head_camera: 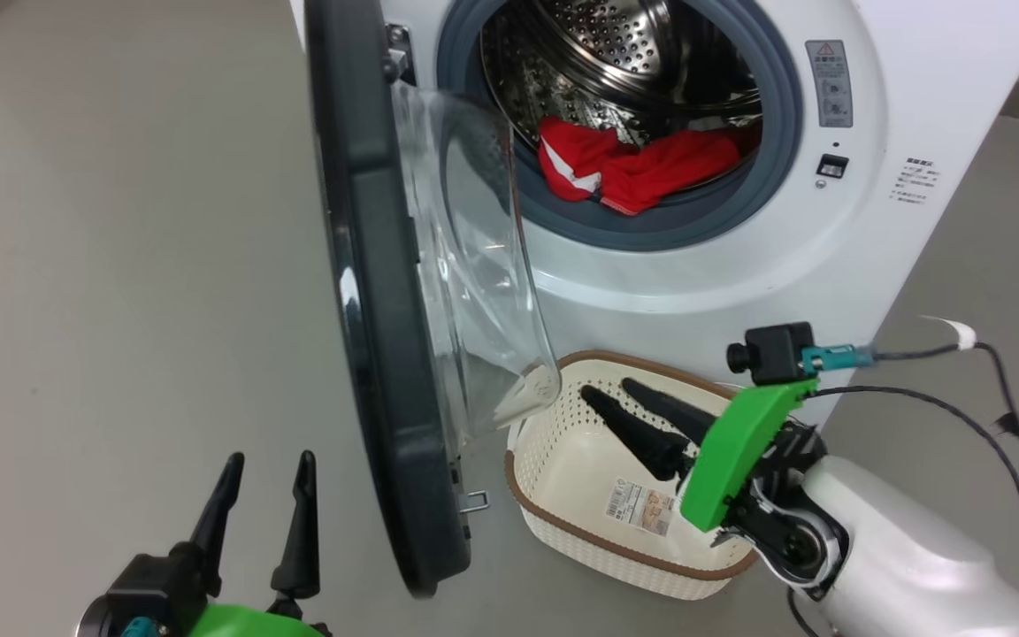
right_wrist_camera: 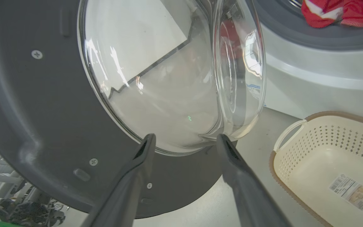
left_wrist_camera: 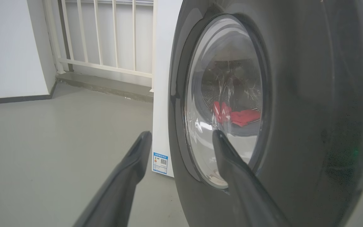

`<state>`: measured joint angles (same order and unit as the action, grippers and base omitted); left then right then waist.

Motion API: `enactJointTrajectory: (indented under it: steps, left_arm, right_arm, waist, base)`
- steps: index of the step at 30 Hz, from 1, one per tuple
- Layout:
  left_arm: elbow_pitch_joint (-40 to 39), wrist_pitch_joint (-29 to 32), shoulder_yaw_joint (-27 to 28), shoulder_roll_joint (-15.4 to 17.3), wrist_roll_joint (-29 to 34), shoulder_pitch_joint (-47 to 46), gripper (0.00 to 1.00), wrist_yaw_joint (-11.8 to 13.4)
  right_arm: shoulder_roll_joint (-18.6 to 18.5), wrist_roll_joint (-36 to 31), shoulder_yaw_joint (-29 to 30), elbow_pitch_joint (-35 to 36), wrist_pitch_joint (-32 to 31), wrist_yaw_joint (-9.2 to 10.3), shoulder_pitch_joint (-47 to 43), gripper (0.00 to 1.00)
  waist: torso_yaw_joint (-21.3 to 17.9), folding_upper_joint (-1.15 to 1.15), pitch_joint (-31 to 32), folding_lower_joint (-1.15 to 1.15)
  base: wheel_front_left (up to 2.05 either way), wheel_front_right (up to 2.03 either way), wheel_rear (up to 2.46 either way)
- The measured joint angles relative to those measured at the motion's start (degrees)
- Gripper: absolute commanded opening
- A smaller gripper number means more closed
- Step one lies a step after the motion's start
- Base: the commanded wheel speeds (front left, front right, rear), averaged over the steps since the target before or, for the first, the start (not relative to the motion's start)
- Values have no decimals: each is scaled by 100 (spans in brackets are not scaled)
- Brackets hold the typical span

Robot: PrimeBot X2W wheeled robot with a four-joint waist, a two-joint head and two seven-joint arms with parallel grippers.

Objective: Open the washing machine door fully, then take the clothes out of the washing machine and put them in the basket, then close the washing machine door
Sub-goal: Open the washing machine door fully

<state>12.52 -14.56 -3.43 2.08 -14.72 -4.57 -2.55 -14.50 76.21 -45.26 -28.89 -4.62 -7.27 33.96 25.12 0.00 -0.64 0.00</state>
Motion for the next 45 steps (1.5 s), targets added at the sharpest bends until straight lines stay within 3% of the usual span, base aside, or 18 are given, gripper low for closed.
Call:
enactJointTrajectory:
  steps: [6, 12, 22, 26, 32, 45]
  left_arm:
    - [-31, 0, 81, 0, 2, 12, 100, 0]
    - [-92, 0, 112, 0, -11, 104, 100, 1]
    - [-172, 1, 176, 2, -32, 136, 100, 0]
    - [-189, 0, 175, 3, 36, 140, 100, -1]
    - [-190, 0, 172, 8, 62, 155, 100, -3]
    - [-192, 0, 164, 13, 62, 233, 100, -3]
  right_arm:
    - [-132, -911, -360, -427, 1382, -1, 1, 100]
    - [8, -1586, -133, -955, 1876, -1, 1, 100]
    - [594, -4201, 2398, -345, 1883, -1, -1028, 100]
    - [864, -4986, 3005, 127, 1884, -2, -1538, 100]
    - [1068, -5309, 3371, 374, 1884, -2, -2069, 100]
    - [1126, -5310, 3376, 354, 1884, -2, -2194, 100]
  waist:
    - [-100, 0, 62, 0]
    - [-146, 0, 113, 0]
    - [-149, 0, 140, 0]
    - [-137, 0, 158, 0]
    - [-145, 0, 176, 0]
    - [-199, 0, 192, 0]
  base:
    - [0, 0, 0]
    - [0, 0, 0]
    - [0, 0, 0]
    - [0, 0, 0]
    - [0, 0, 0]
    - [0, 0, 0]
